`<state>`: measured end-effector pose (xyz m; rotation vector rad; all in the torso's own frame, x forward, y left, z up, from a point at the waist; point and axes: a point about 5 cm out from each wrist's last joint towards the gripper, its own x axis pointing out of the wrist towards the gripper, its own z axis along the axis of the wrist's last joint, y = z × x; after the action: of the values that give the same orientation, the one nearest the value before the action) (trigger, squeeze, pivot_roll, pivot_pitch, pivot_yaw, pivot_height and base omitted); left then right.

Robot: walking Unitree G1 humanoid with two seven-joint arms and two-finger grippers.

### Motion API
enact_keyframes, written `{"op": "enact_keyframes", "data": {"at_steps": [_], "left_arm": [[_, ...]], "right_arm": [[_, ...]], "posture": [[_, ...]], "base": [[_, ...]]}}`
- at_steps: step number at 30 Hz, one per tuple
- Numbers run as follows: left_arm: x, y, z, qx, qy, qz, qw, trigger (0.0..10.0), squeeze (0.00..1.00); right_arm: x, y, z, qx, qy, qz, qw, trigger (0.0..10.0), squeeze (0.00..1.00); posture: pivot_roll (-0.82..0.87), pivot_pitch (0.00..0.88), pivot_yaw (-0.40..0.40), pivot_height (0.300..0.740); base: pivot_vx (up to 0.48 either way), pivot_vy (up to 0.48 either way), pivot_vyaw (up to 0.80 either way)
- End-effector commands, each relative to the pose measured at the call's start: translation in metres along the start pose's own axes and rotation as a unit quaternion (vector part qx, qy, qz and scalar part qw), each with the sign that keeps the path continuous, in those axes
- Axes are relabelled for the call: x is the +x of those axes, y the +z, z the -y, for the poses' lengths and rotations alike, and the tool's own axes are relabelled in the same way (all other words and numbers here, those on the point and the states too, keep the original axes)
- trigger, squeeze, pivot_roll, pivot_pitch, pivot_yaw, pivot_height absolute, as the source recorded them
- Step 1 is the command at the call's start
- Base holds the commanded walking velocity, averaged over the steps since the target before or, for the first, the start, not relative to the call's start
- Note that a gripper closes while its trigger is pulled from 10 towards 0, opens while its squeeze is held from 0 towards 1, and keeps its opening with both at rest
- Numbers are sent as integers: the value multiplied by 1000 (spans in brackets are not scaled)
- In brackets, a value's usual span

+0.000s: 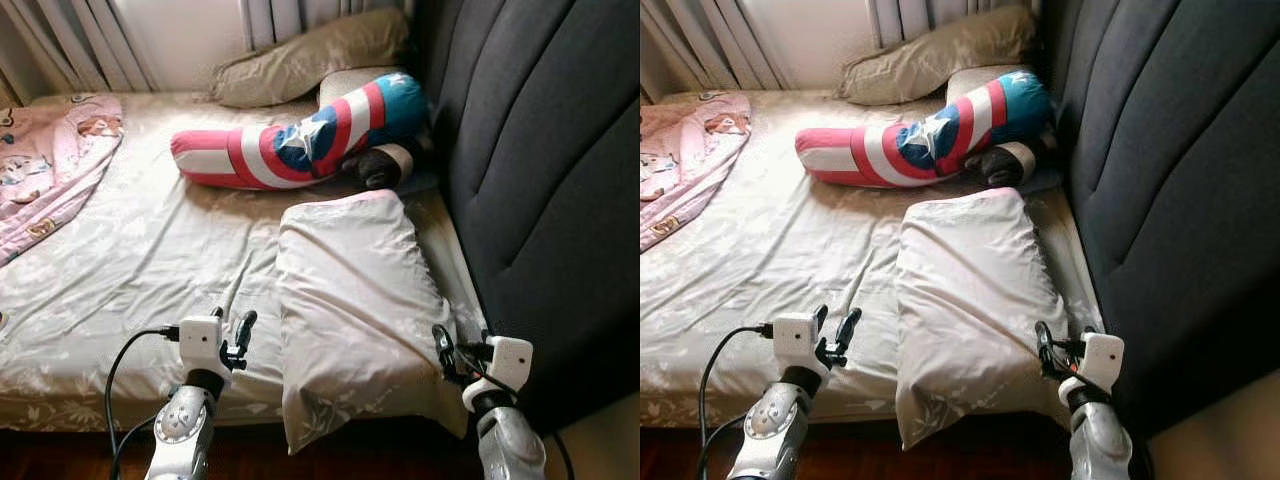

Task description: Clean up the room

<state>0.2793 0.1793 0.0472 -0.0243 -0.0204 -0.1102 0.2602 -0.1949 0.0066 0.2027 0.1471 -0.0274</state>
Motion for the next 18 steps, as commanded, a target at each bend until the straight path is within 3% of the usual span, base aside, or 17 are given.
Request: {"op": "enact_keyframes", "data": {"at_steps": [1,7,18], "left_arm": [[0,2,1,-4,-4,3,1000,10000,0],[2,11,-3,15,-13,3,1000,10000,0],[7,18,-6,6,-9,5,1000,10000,0]], "right_arm": [[1,5,0,2,-3,13,1000,10000,0],[1,12,-2,8,-5,26,1000,10000,0],[4,21,-5,12,-6,33,999,10000,0]], "posture": [[9,26,0,740],[8,19,7,740],[9,52,4,740]], "base": [[0,0,0],[0,0,0],[0,0,0]]}}
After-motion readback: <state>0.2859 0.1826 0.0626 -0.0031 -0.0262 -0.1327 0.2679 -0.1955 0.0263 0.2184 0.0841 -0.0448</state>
